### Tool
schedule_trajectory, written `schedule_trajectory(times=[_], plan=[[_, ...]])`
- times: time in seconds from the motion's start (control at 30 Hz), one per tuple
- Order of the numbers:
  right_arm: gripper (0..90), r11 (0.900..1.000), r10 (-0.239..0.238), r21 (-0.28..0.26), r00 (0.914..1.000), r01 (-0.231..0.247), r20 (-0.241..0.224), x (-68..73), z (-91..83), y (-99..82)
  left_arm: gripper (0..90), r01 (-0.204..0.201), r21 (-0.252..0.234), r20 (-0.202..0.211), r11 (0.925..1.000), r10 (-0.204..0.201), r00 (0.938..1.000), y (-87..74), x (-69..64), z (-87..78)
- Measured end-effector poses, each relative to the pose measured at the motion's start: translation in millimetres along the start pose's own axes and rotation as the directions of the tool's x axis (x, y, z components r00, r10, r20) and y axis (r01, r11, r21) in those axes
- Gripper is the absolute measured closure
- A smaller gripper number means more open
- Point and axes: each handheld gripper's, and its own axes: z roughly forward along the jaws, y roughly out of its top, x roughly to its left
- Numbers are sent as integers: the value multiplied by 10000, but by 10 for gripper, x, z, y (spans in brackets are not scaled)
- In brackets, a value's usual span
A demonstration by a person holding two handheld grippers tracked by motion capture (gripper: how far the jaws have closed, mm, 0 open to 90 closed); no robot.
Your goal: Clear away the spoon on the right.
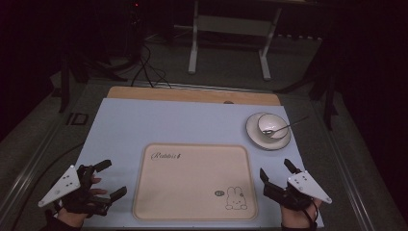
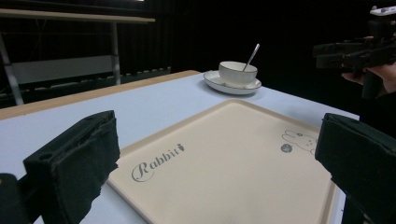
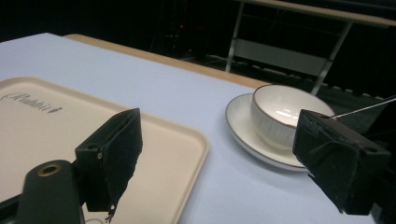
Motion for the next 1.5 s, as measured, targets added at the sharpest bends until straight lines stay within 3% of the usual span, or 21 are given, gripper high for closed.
schedule_trajectory(times=[0.3, 0.37, 0.6, 0.87, 0.93, 1.1, 1.2, 1.3, 1.5], plan=[[186, 9983, 52, 585, 9998, -41, -185, 24, 52, -17, 0, -50, 54, 37, 10000, 50, 10000, 2, -7, 5], [143, 9957, -398, 831, 9990, 412, -179, 44, 89, -13, 0, -42, 35, 31, 10000, 42, 10000, 2, -7, 5], [111, 9962, -505, 703, 9984, 522, -260, 92, 84, 53, 0, -66, 0, 21, 10000, 66, 10000, 4, -5, -6], [108, 9956, -278, 871, 9978, 330, -600, 101, 155, 174, 0, -60, 26, 108, 10000, 59, 9999, 1, -10, 4], [108, 9948, -395, 915, 9970, 455, -662, 80, 179, 228, 0, -39, 9, 124, 10000, 39, 9999, 1, -8, 3], [97, 9977, -60, 659, 9938, 134, -1114, -33, 220, 367, 0, -14, -6, 159, 10000, 14, 9999, -1, -3, 6], [97, 9982, -105, 579, 9957, 159, -925, -67, 234, 422, 0, 2, -19, 177, 10000, -1, 9998, -2, -1, 9], [96, 9983, 368, 475, 9963, -332, -781, -196, 306, 521, 0, 22, -15, 201, 10000, -22, 9998, -2, 2, 8], [96, 9982, 406, 474, 9974, -378, -595, -340, 386, 591, 0, 32, -26, 230, 10000, -31, 9997, -2, 5, 10]])
